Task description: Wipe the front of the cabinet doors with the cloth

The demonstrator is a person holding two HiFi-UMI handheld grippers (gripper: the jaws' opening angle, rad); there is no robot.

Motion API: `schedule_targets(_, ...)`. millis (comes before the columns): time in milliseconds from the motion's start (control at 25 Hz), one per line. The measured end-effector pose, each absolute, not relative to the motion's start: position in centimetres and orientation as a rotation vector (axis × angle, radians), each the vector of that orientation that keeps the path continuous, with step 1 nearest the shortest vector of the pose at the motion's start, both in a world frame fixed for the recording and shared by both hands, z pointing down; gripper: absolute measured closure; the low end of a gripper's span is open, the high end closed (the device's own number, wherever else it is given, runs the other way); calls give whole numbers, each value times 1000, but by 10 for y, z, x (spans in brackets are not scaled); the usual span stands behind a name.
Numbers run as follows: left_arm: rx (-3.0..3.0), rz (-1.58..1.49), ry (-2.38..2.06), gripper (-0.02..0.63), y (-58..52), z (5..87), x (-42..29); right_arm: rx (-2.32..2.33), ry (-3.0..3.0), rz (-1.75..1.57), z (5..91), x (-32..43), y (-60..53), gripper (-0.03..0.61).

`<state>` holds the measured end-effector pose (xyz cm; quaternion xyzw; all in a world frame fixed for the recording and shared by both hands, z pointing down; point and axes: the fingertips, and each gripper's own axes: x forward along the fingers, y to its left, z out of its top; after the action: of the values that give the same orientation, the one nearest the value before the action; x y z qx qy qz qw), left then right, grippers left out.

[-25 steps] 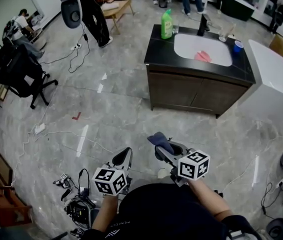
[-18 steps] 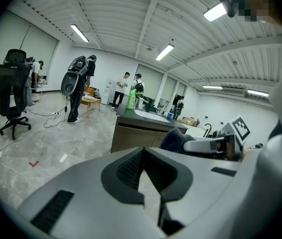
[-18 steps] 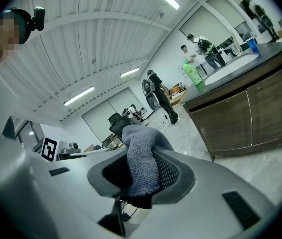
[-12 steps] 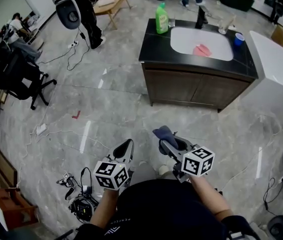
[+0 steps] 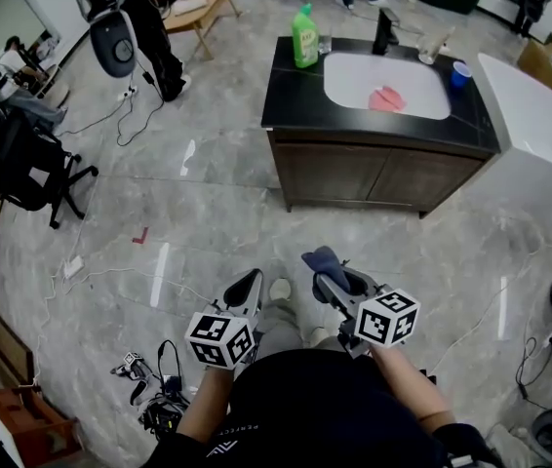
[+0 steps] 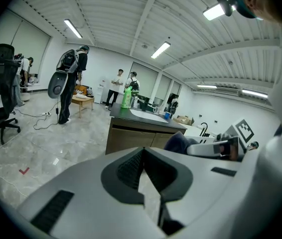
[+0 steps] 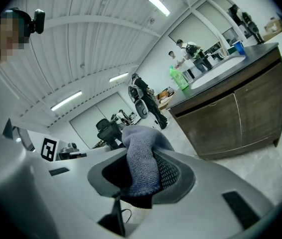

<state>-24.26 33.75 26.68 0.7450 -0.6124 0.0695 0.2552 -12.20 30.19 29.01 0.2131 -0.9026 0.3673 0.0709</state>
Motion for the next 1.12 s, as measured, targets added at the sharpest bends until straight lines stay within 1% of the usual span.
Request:
schedule_targets(400, 2057, 218, -1576, 620, 271, 282, -288, 720, -2663, 1124, 308, -168, 252, 460)
schedule_targets(1120, 2119, 243, -1414, 620, 147, 336, -341, 672, -2586, 957, 351, -255, 152, 459)
